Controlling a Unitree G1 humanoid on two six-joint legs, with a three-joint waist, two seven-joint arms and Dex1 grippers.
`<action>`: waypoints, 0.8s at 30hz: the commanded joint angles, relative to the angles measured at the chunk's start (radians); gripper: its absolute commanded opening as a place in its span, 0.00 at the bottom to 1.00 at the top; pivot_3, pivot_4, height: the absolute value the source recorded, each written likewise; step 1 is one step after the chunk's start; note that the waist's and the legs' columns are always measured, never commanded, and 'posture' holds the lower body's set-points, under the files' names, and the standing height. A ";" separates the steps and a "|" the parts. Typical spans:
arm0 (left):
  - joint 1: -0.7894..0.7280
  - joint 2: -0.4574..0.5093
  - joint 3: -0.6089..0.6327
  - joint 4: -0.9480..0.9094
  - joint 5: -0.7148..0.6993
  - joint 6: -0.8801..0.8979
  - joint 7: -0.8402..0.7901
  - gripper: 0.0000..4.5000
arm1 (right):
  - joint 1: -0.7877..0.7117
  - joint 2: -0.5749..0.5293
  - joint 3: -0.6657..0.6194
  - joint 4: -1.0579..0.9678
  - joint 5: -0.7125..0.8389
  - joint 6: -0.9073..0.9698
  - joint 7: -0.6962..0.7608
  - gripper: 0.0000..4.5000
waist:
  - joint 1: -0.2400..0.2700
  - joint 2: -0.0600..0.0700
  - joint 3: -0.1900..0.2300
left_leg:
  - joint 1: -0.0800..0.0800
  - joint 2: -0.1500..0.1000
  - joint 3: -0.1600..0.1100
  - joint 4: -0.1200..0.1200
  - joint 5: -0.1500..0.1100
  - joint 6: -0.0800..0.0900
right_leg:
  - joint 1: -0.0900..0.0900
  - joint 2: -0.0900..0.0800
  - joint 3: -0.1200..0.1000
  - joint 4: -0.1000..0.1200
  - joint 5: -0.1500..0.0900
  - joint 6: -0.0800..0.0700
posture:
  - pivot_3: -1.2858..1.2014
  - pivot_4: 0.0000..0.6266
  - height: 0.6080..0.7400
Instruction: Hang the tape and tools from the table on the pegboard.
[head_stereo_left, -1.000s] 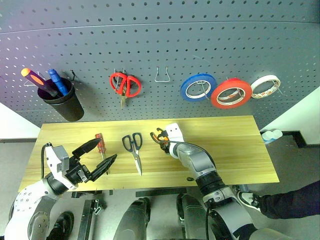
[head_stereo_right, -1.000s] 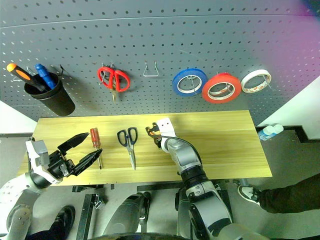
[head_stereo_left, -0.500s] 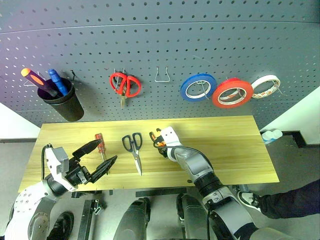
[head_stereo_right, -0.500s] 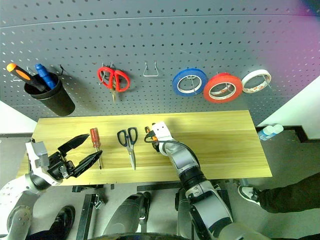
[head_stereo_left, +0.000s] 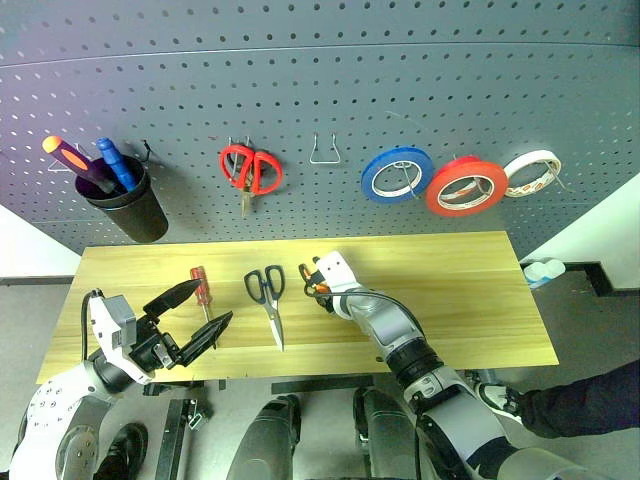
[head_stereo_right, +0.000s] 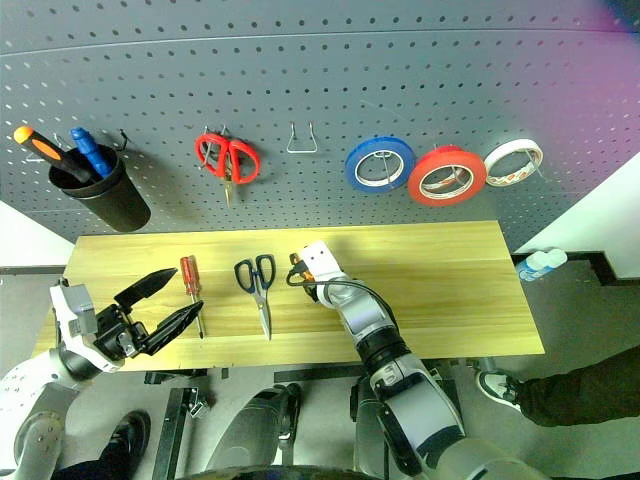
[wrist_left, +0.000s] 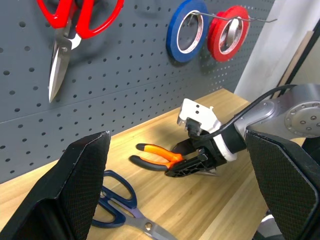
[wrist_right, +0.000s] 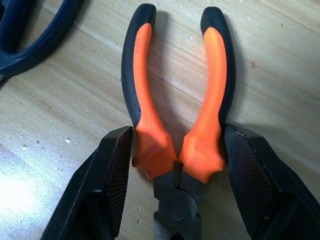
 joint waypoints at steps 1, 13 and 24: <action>0.010 -0.002 0.019 -0.010 -0.006 -0.024 -0.005 1.00 | -0.013 0.004 0.002 0.011 -0.003 -0.014 0.010 0.47 | 0.000 0.000 0.000 | 0.000 0.000 0.000 0.000 0.000 0.000 | 0.000 0.000 0.000 0.000 0.000 0.000 | 0.57 0.45 1.00; 0.002 -0.002 0.023 0.004 -0.013 -0.030 -0.003 1.00 | 0.030 -0.008 -0.044 -0.086 0.052 -0.048 0.078 0.46 | 0.002 0.000 0.000 | 0.000 0.000 0.000 0.000 0.000 0.000 | 0.000 0.000 0.000 0.000 0.000 0.000 | 0.57 0.42 1.00; -0.035 -0.007 0.005 0.043 -0.003 -0.038 -0.018 1.00 | 0.223 -0.102 -0.153 -0.428 0.239 -0.094 0.264 0.46 | 0.000 0.000 0.000 | -0.001 0.000 0.000 0.001 0.000 0.000 | 0.000 0.000 0.000 0.000 0.000 0.000 | 0.55 0.39 1.00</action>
